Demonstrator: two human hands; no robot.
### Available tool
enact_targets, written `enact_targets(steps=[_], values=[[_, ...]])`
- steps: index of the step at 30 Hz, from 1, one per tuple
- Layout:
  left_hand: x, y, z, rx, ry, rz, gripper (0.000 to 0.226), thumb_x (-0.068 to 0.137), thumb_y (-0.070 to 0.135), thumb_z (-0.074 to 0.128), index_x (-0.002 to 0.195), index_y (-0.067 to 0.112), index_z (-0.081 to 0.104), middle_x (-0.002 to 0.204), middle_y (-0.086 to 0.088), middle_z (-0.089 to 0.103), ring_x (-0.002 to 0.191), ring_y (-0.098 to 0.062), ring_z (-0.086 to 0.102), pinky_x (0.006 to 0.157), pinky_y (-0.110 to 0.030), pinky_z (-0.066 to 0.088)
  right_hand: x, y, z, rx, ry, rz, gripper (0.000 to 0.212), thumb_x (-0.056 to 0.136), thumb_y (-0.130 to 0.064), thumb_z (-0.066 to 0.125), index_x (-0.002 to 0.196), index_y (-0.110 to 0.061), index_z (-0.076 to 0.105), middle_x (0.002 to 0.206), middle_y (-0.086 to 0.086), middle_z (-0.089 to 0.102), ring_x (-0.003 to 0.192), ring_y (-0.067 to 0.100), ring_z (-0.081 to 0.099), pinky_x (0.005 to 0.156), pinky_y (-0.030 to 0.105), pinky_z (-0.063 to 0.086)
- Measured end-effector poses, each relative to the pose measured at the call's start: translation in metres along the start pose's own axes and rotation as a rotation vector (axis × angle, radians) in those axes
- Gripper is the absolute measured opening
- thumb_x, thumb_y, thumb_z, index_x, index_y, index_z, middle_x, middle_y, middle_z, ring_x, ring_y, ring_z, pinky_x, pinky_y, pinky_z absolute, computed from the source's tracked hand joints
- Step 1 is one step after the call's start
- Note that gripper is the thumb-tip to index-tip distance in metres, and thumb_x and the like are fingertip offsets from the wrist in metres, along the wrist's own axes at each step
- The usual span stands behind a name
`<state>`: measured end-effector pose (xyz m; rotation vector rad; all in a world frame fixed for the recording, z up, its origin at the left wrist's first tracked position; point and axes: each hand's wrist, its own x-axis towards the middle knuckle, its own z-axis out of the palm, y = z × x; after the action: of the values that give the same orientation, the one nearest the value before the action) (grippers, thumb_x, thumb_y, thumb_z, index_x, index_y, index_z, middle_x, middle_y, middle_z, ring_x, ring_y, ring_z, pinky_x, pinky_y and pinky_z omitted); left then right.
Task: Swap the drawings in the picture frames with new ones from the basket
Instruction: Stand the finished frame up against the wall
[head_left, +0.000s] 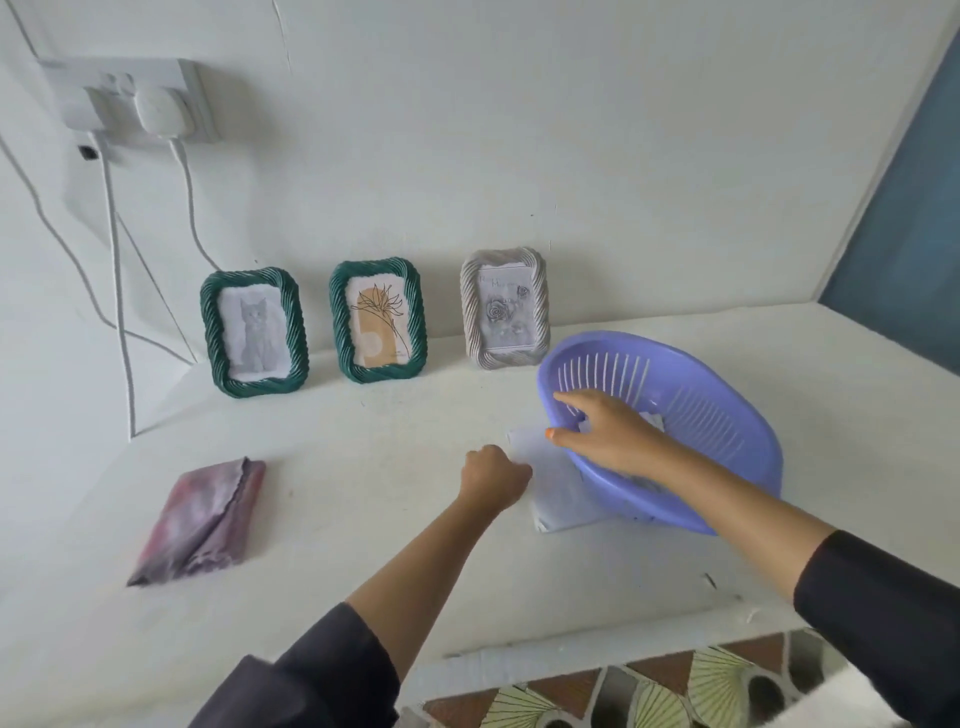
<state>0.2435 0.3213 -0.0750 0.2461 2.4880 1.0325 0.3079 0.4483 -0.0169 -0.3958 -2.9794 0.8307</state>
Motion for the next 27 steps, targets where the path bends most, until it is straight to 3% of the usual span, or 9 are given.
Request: enact_targets(steps=[3,7,13,16,18,20,22,24,27], values=[[-0.007,0.008,0.015,0.038,0.004,0.014,0.038,0.090,0.016,0.046,0.121,-0.006,0.049,0.126,-0.021,0.051,0.122,-0.034,0.045,0.099,-0.035,0.042,-0.011,0.003,0.007,0.039,0.017,-0.011,0.063,0.089,-0.035,0.055,0.144,-0.019,0.029,0.148,0.005,0.036,0.134,0.020,0.038,0.110,0.033,0.031],[-0.006,0.020,0.021,0.003,-0.020,-0.107,0.042,0.091,0.019,0.045,0.130,0.003,0.042,0.134,-0.017,0.040,0.124,-0.030,0.045,0.103,-0.036,0.043,-0.014,0.003,0.009,0.085,0.020,-0.019,0.061,0.091,-0.032,0.053,0.144,-0.017,0.028,0.143,0.008,0.042,0.128,0.023,0.043,0.106,0.032,0.033],[-0.010,0.033,0.024,-0.217,-0.081,-0.159,0.035,0.088,0.007,0.048,0.121,-0.002,0.048,0.122,-0.021,0.054,0.111,-0.036,0.057,0.087,-0.037,0.053,-0.014,0.003,0.009,0.127,0.001,-0.018,0.060,0.091,-0.028,0.053,0.144,-0.016,0.028,0.141,0.010,0.044,0.127,0.024,0.044,0.106,0.032,0.033],[-0.010,0.035,0.025,-0.324,-0.073,-0.171,0.032,0.086,0.005,0.049,0.116,-0.004,0.051,0.092,-0.018,0.055,0.083,-0.030,0.058,0.068,-0.033,0.048,-0.013,0.003,0.009,0.139,-0.005,-0.013,0.059,0.091,-0.027,0.052,0.144,-0.016,0.028,0.141,0.010,0.045,0.126,0.024,0.045,0.107,0.033,0.035],[-0.011,0.037,0.023,-0.362,-0.066,-0.197,0.014,0.085,0.006,0.050,0.096,-0.002,0.054,0.071,-0.009,0.045,0.063,-0.022,0.046,0.057,-0.029,0.043,-0.013,0.004,0.009,0.158,-0.010,-0.012,0.060,0.091,-0.027,0.053,0.144,-0.017,0.028,0.142,0.010,0.044,0.127,0.024,0.045,0.108,0.035,0.035],[-0.010,0.038,0.023,-0.373,-0.055,-0.223,0.008,0.085,0.009,0.051,0.078,0.004,0.050,0.068,-0.008,0.044,0.058,-0.020,0.044,0.053,-0.027,0.040,-0.013,0.004,0.009,0.166,-0.011,-0.014,0.060,0.090,-0.027,0.053,0.144,-0.018,0.028,0.141,0.009,0.045,0.126,0.024,0.045,0.108,0.036,0.035],[-0.008,0.039,0.026,-0.351,-0.035,-0.202,0.013,0.085,0.013,0.052,0.090,0.002,0.055,0.076,-0.011,0.051,0.066,-0.023,0.052,0.061,-0.030,0.045,-0.013,0.005,0.009,0.168,-0.008,-0.014,0.060,0.090,-0.028,0.052,0.144,-0.019,0.028,0.140,0.009,0.046,0.125,0.024,0.046,0.107,0.036,0.036],[-0.007,0.039,0.030,-0.251,-0.010,-0.201,0.029,0.086,0.019,0.052,0.110,0.002,0.054,0.103,-0.015,0.058,0.092,-0.028,0.059,0.077,-0.034,0.050,-0.012,0.006,0.009,0.173,-0.007,-0.013,0.060,0.090,-0.028,0.052,0.144,-0.019,0.028,0.139,0.009,0.047,0.123,0.025,0.047,0.107,0.035,0.036],[-0.006,0.036,0.035,0.002,0.066,-0.238,0.042,0.090,0.028,0.050,0.127,0.008,0.046,0.132,-0.013,0.038,0.121,-0.026,0.042,0.098,-0.032,0.042,-0.013,0.006,0.009,0.174,-0.007,-0.017,0.059,0.090,-0.028,0.052,0.144,-0.019,0.028,0.137,0.010,0.048,0.122,0.025,0.048,0.106,0.035,0.037]])
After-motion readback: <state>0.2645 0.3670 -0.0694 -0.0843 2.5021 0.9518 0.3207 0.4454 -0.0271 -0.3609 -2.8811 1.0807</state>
